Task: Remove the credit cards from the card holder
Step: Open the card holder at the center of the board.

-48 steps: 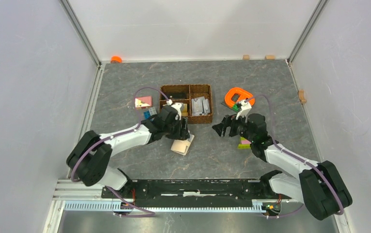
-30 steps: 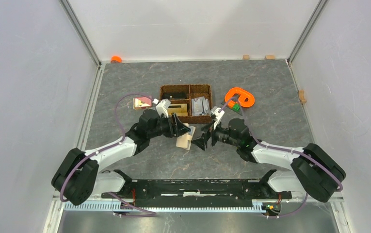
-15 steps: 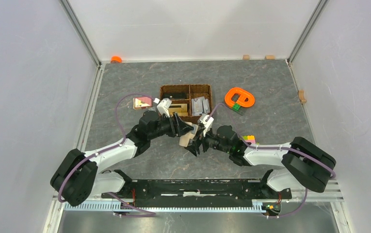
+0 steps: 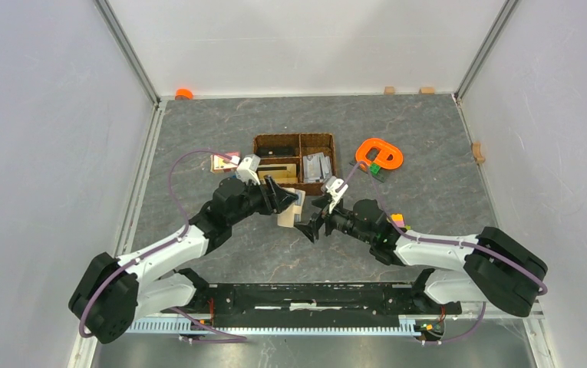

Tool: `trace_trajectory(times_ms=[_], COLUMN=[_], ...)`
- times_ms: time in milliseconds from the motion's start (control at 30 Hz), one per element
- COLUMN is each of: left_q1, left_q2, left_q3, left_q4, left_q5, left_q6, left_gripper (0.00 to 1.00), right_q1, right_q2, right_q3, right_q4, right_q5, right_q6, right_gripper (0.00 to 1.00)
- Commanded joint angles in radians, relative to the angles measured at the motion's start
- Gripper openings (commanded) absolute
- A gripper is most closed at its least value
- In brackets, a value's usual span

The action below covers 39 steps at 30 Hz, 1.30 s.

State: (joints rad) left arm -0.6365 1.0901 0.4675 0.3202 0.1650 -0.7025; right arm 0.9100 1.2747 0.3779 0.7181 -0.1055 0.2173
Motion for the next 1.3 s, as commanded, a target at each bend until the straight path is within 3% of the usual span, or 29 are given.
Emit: trace_trajectory(times_ms=[0, 233, 467, 667, 700, 767, 833, 1033, 1267], left_q1=[-0.005, -0.008, -0.032, -0.037, -0.038, -0.037, -0.037, -0.02, -0.005], left_q2=[-0.006, 0.042, 0.037, 0.01, 0.01, 0.013, 0.021, 0.01, -0.094], left_q3=[0.0, 0.021, 0.013, 0.0, 0.0, 0.0, 0.006, 0.054, -0.008], left_q4=[0.004, 0.018, 0.075, 0.099, 0.099, 0.099, 0.083, -0.027, 0.043], left_q5=[-0.023, 0.031, 0.076, 0.077, 0.077, 0.078, 0.079, 0.097, 0.112], left_q6=[0.002, -0.009, -0.011, -0.009, -0.009, -0.011, -0.011, 0.028, 0.031], left_gripper=[0.61, 0.61, 0.61, 0.62, 0.62, 0.66, 0.72, 0.9, 0.97], right_q1=[0.002, 0.002, 0.003, 0.003, 0.003, 0.002, 0.001, -0.06, -0.172], right_q2=[-0.011, 0.009, 0.067, 0.142, 0.138, 0.121, 0.093, 0.041, -0.036], right_q3=[-0.007, -0.002, 0.033, 0.085, 0.083, 0.076, 0.065, 0.036, 0.008], right_q4=[0.091, 0.114, 0.085, 0.065, 0.07, 0.074, 0.068, 0.07, 0.123], right_q5=[-0.057, -0.084, 0.0, -0.063, -0.071, -0.073, -0.059, -0.111, -0.333], right_q6=[-0.019, 0.008, 0.072, 0.083, 0.082, 0.075, 0.067, 0.113, 0.18], right_gripper=[0.95, 0.98, 0.94, 0.67, 0.6, 0.37, 0.24, 0.15, 0.15])
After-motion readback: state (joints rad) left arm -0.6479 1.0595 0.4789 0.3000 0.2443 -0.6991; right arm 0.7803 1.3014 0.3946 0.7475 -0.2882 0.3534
